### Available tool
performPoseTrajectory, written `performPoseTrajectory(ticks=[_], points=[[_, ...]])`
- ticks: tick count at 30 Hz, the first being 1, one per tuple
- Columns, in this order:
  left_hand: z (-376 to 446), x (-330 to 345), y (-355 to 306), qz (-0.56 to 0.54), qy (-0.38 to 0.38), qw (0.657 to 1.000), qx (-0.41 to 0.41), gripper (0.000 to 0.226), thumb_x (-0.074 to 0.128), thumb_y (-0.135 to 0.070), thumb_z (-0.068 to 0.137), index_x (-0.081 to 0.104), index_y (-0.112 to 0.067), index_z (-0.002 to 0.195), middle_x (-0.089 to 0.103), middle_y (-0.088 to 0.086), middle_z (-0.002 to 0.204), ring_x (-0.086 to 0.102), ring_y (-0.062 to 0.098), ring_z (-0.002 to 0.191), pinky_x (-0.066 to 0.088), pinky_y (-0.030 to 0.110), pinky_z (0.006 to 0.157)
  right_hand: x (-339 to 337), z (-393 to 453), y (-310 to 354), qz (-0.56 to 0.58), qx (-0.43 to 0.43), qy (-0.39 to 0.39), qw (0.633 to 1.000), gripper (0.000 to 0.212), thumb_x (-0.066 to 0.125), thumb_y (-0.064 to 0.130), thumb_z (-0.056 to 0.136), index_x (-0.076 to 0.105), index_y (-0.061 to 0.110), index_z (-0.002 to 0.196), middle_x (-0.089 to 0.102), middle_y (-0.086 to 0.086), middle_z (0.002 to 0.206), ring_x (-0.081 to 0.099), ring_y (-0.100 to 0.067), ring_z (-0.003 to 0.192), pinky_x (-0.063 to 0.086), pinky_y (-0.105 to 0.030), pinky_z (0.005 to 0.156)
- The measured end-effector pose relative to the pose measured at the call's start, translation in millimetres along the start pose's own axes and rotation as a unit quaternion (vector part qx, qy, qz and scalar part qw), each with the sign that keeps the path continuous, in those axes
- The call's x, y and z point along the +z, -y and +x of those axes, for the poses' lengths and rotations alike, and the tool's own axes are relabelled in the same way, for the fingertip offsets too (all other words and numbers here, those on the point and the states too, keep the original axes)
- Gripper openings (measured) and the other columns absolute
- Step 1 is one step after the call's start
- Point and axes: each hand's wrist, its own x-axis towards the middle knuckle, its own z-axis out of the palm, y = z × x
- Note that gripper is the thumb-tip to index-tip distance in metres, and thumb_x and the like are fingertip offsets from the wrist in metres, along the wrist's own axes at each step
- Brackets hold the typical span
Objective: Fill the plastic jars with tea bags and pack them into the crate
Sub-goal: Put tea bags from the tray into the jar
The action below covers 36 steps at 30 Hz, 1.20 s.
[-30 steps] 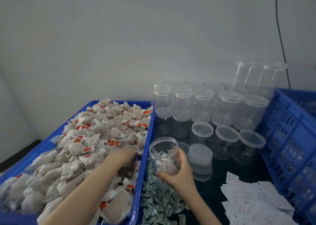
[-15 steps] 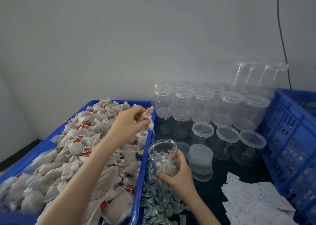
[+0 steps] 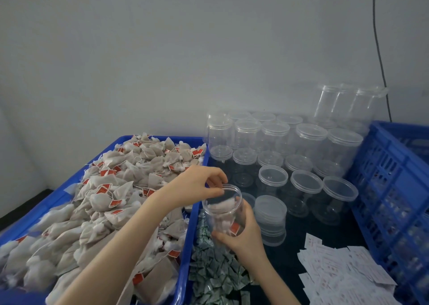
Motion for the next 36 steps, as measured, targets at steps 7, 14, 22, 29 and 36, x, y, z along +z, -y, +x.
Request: performPoseTrajectory(ticks=[7, 14, 22, 29, 36], points=[[7, 25, 73, 0.243, 0.126, 0.934, -0.231, 0.022, 0.056, -0.012, 0.092, 0.063, -0.015, 0.112, 0.065, 0.0, 0.11, 0.062, 0.017, 0.098, 0.052, 0.033, 0.089, -3, -2, -6, 0.006, -0.008, -0.004, 1.0, 0.094, 0.091, 0.011, 0.065, 0.039, 0.034, 0.14, 0.053, 0.01, 0.138, 0.052, -0.004, 0.126, 0.048, -0.025, 0.102], [-8, 53, 92, 0.202, 0.293, 0.898, -0.258, 0.051, 0.064, -0.015, 0.085, 0.048, -0.019, 0.133, 0.06, 0.003, 0.121, 0.062, 0.02, 0.104, 0.053, 0.03, 0.088, -5, -3, -7, 0.0, -0.015, -0.005, 1.0, 0.094, 0.092, 0.018, 0.065, 0.039, 0.032, 0.141, 0.054, 0.01, 0.139, 0.053, -0.006, 0.126, 0.048, -0.031, 0.104], [-4, 47, 90, 0.219, 0.177, 0.928, -0.244, 0.035, 0.059, -0.016, 0.088, 0.058, -0.019, 0.123, 0.06, 0.0, 0.118, 0.059, 0.018, 0.105, 0.049, 0.03, 0.09, -7, -4, -7, -0.009, -0.013, -0.007, 1.0, 0.1, 0.09, 0.04, 0.053, 0.039, 0.036, 0.139, 0.053, 0.015, 0.138, 0.051, -0.004, 0.127, 0.046, -0.036, 0.108], [1, 19, 82, 0.207, -0.11, 0.951, -0.199, 0.023, 0.056, -0.029, 0.093, 0.056, -0.025, 0.116, 0.06, -0.005, 0.113, 0.058, 0.013, 0.095, 0.04, 0.025, 0.067, -3, -4, -11, -0.019, -0.008, -0.004, 1.0, 0.098, 0.09, 0.038, 0.055, 0.038, 0.039, 0.138, 0.052, 0.015, 0.138, 0.051, 0.0, 0.125, 0.047, -0.027, 0.104], [2, 9, 50, 0.073, -0.242, 0.967, -0.028, 0.021, 0.053, -0.02, 0.095, 0.058, -0.025, 0.114, 0.052, -0.016, 0.102, 0.05, 0.0, 0.083, 0.036, 0.01, 0.068, 2, -4, -15, -0.024, 0.0, -0.002, 1.0, 0.106, 0.088, 0.045, 0.051, 0.037, 0.035, 0.143, 0.052, 0.014, 0.139, 0.051, -0.001, 0.126, 0.047, -0.031, 0.105]])
